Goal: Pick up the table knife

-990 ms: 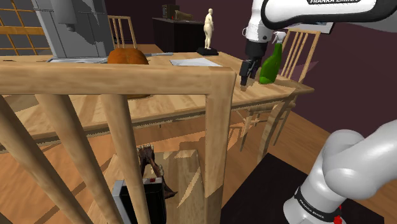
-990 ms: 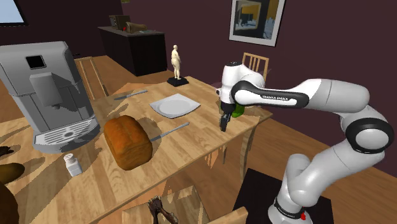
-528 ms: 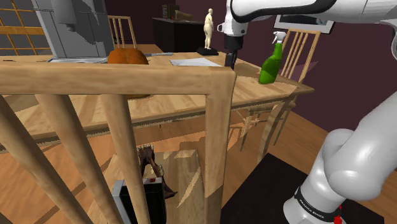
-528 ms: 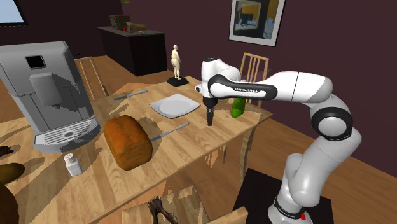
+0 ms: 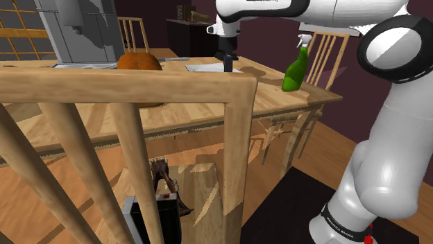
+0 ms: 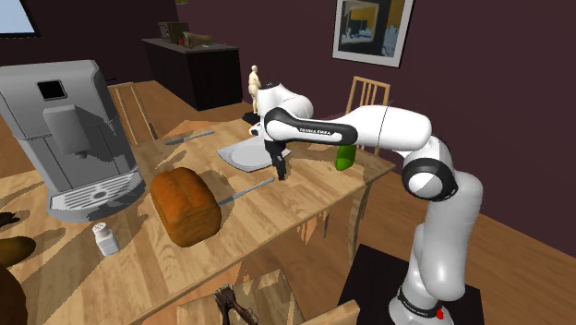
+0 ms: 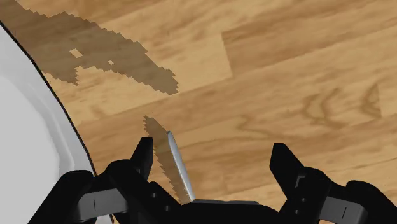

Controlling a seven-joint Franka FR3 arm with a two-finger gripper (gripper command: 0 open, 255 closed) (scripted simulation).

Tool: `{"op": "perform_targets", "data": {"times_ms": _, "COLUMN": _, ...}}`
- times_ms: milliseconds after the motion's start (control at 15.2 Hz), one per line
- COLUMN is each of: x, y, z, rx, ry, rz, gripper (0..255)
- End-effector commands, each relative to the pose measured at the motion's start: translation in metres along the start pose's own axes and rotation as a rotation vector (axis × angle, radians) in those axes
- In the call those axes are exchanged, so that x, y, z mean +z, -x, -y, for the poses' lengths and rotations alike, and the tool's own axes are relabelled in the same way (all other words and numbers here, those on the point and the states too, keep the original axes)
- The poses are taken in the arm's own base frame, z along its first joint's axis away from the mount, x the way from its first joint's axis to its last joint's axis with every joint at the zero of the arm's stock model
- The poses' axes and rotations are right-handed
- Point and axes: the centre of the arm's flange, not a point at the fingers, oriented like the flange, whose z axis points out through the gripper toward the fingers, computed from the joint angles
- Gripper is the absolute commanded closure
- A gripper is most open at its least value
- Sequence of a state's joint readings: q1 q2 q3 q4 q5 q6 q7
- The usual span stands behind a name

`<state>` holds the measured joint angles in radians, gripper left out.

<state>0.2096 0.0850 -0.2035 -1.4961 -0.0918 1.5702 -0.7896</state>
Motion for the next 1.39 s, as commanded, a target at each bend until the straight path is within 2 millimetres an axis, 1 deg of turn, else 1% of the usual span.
{"op": "perform_targets", "data": {"times_ms": 0, "x": 0.0, "y": -0.029, "z": -0.002, "rx": -0.098, "ry": 0.002, "rz": 0.009, "gripper": 0}}
{"op": "perform_targets", "data": {"times_ms": 198, "x": -0.002, "y": -0.071, "z": -0.004, "rx": -0.236, "ry": 0.006, "rz": 0.022, "gripper": 0}}
{"op": "perform_targets", "data": {"times_ms": 396, "x": -0.002, "y": -0.11, "z": -0.001, "rx": -0.367, "ry": 0.009, "rz": 0.035, "gripper": 0}}
{"op": "perform_targets", "data": {"times_ms": 858, "x": 0.034, "y": -0.113, "z": 0.001, "rx": -0.367, "ry": 0.009, "rz": 0.035, "gripper": 0}}
{"op": "perform_targets", "data": {"times_ms": 990, "x": 0.038, "y": -0.113, "z": 0.002, "rx": -0.367, "ry": 0.009, "rz": 0.035, "gripper": 0}}
{"op": "perform_targets", "data": {"times_ms": 1056, "x": 0.037, "y": -0.113, "z": 0.002, "rx": -0.367, "ry": 0.009, "rz": 0.035, "gripper": 255}}
{"op": "perform_targets", "data": {"times_ms": 1320, "x": 0.037, "y": -0.113, "z": 0.002, "rx": -0.367, "ry": 0.009, "rz": 0.035, "gripper": 255}}
